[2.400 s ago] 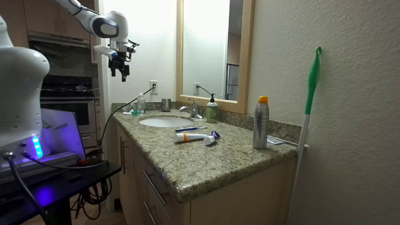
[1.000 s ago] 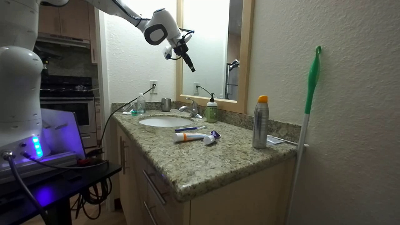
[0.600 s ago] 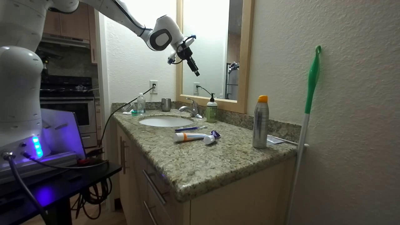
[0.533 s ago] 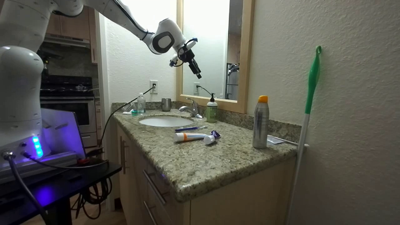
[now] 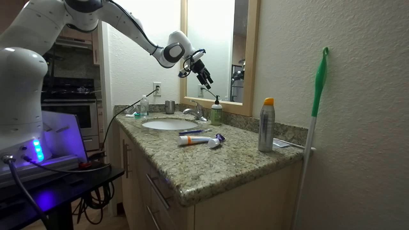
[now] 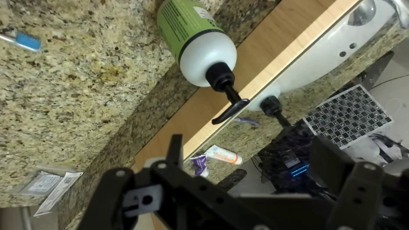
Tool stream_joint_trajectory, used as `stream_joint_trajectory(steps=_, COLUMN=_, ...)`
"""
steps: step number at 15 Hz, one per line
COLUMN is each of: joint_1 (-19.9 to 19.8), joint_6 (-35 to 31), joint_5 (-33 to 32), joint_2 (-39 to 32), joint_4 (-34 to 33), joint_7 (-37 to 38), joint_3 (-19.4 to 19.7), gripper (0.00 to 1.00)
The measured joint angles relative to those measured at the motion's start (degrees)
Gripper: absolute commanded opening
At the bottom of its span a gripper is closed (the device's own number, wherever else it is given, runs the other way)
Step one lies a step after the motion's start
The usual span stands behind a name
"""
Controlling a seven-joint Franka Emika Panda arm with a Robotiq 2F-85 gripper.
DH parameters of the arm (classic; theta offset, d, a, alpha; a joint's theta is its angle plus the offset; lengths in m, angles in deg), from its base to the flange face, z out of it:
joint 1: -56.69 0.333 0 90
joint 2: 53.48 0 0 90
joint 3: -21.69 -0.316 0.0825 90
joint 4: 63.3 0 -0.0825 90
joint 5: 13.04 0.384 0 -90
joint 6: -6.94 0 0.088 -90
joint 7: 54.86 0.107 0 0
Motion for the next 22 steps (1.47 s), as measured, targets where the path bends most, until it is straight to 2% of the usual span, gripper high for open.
stream_joint_trajectory(steps=2, joint_1=-0.29, joint_6=1.01, joint_5=0.0, joint_2=-1.08, joint_4=-0.79, joint_7=2.86, joint_3=-0.2, gripper=1.0)
stream_joint_trajectory(steps=5, joint_1=-1.92, joint_6=0.78, joint_5=0.12, joint_2=-3.89, joint_4=-2.92, joint_7=7.96, joint_3=-2.64, gripper=1.0)
stream_joint_trajectory(steps=8, joint_1=-2.48, joint_6=0.75, joint_5=-0.22, joint_2=-4.77, joint_4=-3.76, joint_7=9.03, joint_3=-3.36, gripper=1.0)
stream_joint_trajectory(steps=10, joint_1=-2.48, joint_6=-1.87, joint_5=-0.7, joint_2=-5.03, joint_4=-3.81, joint_7=11.7, joint_3=-3.3, gripper=1.0)
stream_joint_trajectory(steps=13, joint_1=-2.09, joint_6=-4.94, joint_5=-0.53, joint_2=-8.04, joint_4=-5.95, joint_7=18.8, joint_3=-0.88, gripper=1.0)
stream_joint_trajectory(steps=15, joint_1=-1.47, joint_6=-5.04, joint_5=-0.61, joint_2=-11.59, joint_4=-8.39, joint_7=23.18, joint_3=2.21, gripper=1.0)
stream_joint_trajectory(steps=18, joint_1=-1.42, joint_6=-5.08, joint_5=-0.61, joint_2=-14.1, joint_4=-10.43, joint_7=24.86, joint_3=3.2, gripper=1.0)
stream_joint_trajectory(steps=20, joint_1=-1.64, joint_6=-2.46, joint_5=-0.8, joint_2=-14.15, joint_4=-10.72, joint_7=24.75, joint_3=2.67, gripper=1.0)
stream_joint_trajectory(steps=22, joint_1=-2.28, joint_6=3.24, joint_5=-1.17, joint_2=-14.07, joint_4=-11.41, joint_7=24.59, joint_3=1.55, gripper=1.0)
